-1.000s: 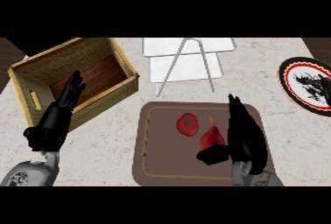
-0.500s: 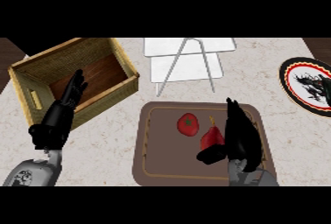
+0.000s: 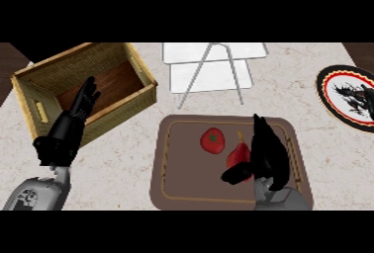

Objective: Pick the pear from the tray and place it in the tiered shelf

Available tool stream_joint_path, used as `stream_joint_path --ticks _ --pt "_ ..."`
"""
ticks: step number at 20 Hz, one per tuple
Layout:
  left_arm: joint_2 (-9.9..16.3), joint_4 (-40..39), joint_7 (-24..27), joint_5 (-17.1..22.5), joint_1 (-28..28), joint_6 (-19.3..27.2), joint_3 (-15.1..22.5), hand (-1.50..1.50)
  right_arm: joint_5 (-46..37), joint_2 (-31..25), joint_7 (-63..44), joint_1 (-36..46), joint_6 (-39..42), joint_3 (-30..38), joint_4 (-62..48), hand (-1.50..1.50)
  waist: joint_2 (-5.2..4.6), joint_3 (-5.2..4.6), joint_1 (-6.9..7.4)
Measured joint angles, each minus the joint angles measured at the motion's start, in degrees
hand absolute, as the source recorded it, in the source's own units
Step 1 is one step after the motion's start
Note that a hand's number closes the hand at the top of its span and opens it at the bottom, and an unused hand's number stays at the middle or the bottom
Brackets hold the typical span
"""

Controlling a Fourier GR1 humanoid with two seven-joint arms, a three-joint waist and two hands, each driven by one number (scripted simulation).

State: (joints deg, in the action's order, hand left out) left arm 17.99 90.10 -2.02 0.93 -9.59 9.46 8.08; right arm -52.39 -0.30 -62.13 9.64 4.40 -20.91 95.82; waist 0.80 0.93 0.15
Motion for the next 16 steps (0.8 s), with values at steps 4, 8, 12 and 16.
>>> stream_joint_path --ticks 4,8,12,16 --pt "-0.5 0.0 0.7 -0.1 0.2 -0.7 -0.4 0.00 0.5 0.0 0.2 0.0 -0.2 0.0 -0.4 -1.50 0.04 0.00 -0.05" --pt "-0.6 -0.9 1.3 0.0 -0.3 -1.6 -1.3 0.00 1.1 0.2 1.4 -0.6 0.0 -0.1 -2.4 1.50 0.09 0.02 -0.14" --pt "-1.6 0.1 0.9 -1.0 0.5 -1.2 -0.8 0.00 -0.2 0.0 2.3 0.0 1.1 -0.8 -3.5 1.50 0.19 0.01 -0.02" --pt "-1.8 0.1 0.8 -1.4 0.5 -1.7 -1.2 0.00 -1.9 -0.2 2.9 1.2 1.4 -0.9 -4.5 1.50 0.14 0.00 -0.02"
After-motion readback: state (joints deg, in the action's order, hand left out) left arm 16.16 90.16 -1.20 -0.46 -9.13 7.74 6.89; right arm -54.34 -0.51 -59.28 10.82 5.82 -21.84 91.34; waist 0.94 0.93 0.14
